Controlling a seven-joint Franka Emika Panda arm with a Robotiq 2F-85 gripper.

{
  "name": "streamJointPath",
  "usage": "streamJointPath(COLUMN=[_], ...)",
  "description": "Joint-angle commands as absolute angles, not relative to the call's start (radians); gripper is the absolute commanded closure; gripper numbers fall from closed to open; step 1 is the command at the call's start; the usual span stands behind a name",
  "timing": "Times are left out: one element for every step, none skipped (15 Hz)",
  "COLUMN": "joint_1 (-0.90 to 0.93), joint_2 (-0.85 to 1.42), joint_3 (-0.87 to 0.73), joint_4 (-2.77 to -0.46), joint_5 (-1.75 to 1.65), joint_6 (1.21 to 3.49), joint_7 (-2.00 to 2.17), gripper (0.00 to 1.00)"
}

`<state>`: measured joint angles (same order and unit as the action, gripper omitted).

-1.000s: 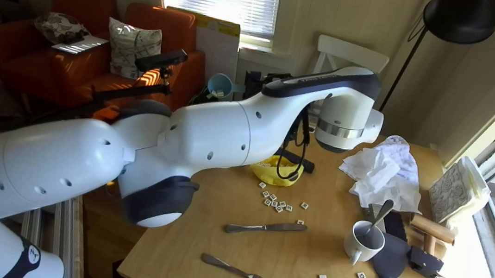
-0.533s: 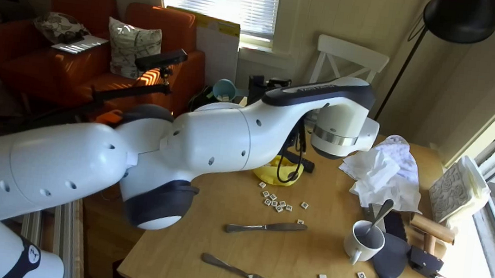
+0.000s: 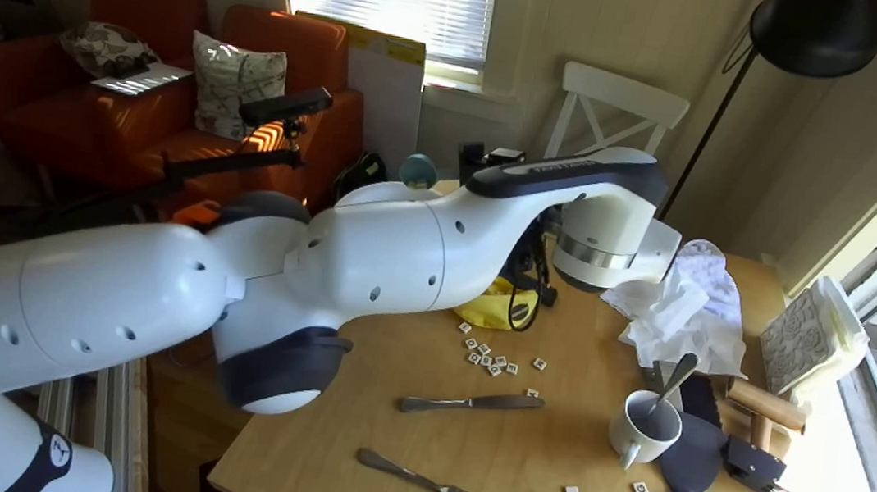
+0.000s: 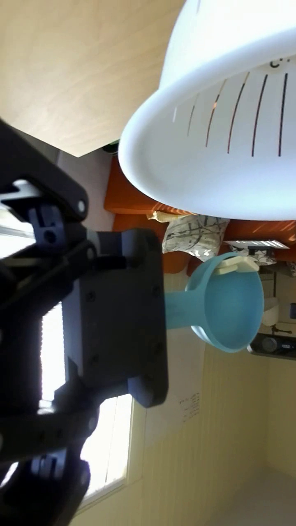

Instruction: Pick up the blue spoon and drop the letter blocks on it into the colander

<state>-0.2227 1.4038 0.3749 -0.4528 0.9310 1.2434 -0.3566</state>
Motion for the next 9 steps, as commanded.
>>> streamJointPath(joint_1=[-0.221,-0.222,-0.223,-0.221,-0.220,-0.220,-0.221,-0.222,-0.222], joint_2=[1.388,1.381,1.374,1.364,1.357,1.347,1.342,1.336,1.331], joint_3=[0.356,0.350,0.347,0.333,0.326,0.318,0.318,0.316,0.319], joint_4=[-0.443,-0.447,-0.451,-0.452,-0.452,-0.452,-0.451,-0.451,-0.451], joint_5=[0.915,0.908,0.902,0.885,0.872,0.857,0.849,0.840,0.838], joint_6=[1.289,1.293,1.291,1.289,1.294,1.303,1.312,1.325,1.339], joint_7=[-0.455,-0.482,-0.517,-0.554,-0.593,-0.632,-0.662,-0.693,-0.720], gripper=[0.65,0.65,0.65,0.65,0.65,0.65,0.65,0.65,0.65])
